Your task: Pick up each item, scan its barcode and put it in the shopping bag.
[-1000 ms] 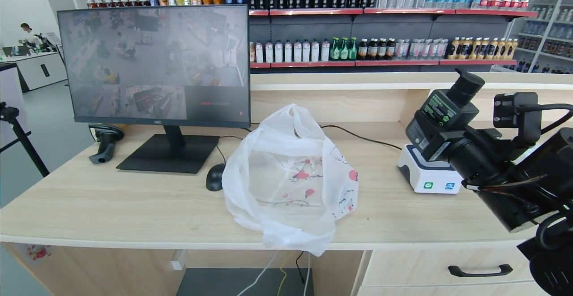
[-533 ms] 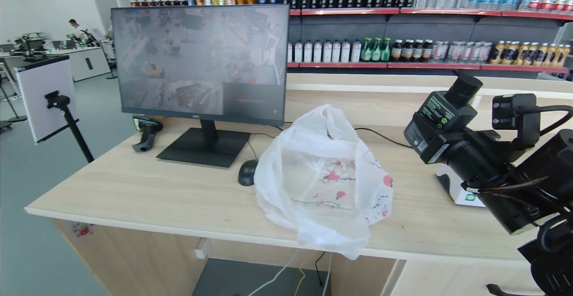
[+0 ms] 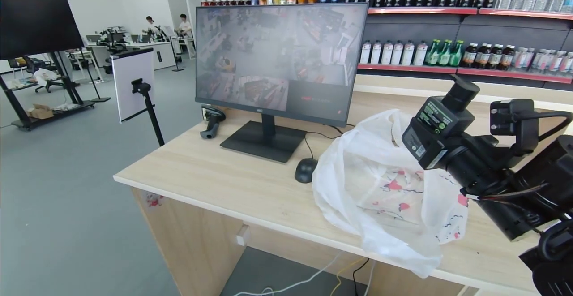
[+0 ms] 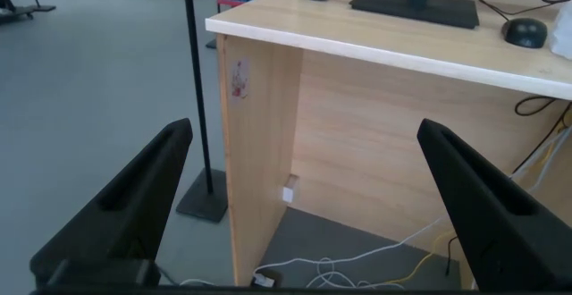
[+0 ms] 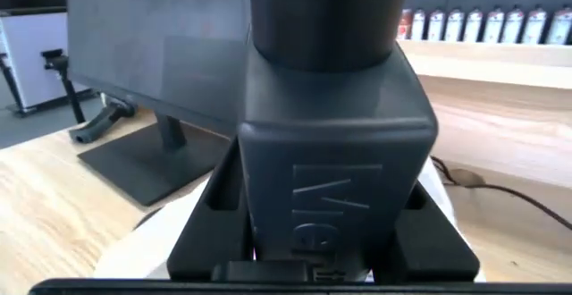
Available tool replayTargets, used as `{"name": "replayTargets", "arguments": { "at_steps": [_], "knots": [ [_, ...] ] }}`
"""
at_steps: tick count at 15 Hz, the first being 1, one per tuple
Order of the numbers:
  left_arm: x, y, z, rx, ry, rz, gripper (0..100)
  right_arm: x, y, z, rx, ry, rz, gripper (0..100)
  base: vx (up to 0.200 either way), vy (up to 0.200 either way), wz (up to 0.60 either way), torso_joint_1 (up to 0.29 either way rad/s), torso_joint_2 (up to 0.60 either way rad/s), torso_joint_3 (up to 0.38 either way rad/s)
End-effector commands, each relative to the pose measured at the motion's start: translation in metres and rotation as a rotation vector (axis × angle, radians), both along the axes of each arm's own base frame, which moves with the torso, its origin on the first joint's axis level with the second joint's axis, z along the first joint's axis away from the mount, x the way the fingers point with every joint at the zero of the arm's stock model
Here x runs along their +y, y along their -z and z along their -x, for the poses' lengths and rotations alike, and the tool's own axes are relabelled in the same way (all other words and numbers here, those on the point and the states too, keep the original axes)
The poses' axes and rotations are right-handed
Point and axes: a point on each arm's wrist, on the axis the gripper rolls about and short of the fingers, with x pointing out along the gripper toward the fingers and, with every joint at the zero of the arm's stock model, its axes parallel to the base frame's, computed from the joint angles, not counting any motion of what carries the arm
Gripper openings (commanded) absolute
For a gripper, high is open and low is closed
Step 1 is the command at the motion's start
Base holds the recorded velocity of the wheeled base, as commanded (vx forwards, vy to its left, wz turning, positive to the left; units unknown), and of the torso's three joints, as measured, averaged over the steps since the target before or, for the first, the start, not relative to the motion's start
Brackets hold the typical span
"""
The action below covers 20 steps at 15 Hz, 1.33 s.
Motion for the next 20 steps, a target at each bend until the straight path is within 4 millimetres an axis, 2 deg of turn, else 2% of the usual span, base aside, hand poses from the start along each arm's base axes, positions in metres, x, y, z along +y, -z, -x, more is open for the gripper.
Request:
{"name": "replayTargets", "arguments": {
  "at_steps": [1, 3, 5, 8, 12, 15, 20],
  "knots": [
    [0.0, 0.0, 0.0, -0.002, -0.001, 0.0, 100, 0.016, 0.016, -0.003, 0.055, -0.051, 0.021, 0, 0.0, 0.0, 0.0, 0.0, 0.0, 0.0],
    [0.0, 0.0, 0.0, -0.002, -0.001, 0.0, 100, 0.027, 0.026, -0.008, 0.085, -0.081, 0.037, 0, 0.0, 0.0, 0.0, 0.0, 0.0, 0.0],
    [0.0, 0.0, 0.0, -0.002, -0.001, 0.0, 100, 0.039, 0.036, -0.022, 0.101, -0.094, 0.044, 0, 0.0, 0.0, 0.0, 0.0, 0.0, 0.0],
    [0.0, 0.0, 0.0, -0.002, -0.001, 0.0, 100, 0.042, 0.055, -0.028, 0.158, -0.096, 0.07, 0, 0.0, 0.0, 0.0, 0.0, 0.0, 0.0],
    [0.0, 0.0, 0.0, -0.002, -0.001, 0.0, 100, 0.055, 0.065, -0.033, 0.175, -0.124, 0.081, 0, 0.0, 0.0, 0.0, 0.0, 0.0, 0.0],
    [0.0, 0.0, 0.0, -0.002, -0.001, 0.0, 100, 0.056, 0.065, -0.034, 0.172, -0.125, 0.079, 0, 0.0, 0.0, 0.0, 0.0, 0.0, 0.0],
    [0.0, 0.0, 0.0, -0.002, -0.001, 0.0, 100, 0.064, 0.084, -0.046, 0.21, -0.131, 0.097, 0, 0.0, 0.0, 0.0, 0.0, 0.0, 0.0]
  ]
}}
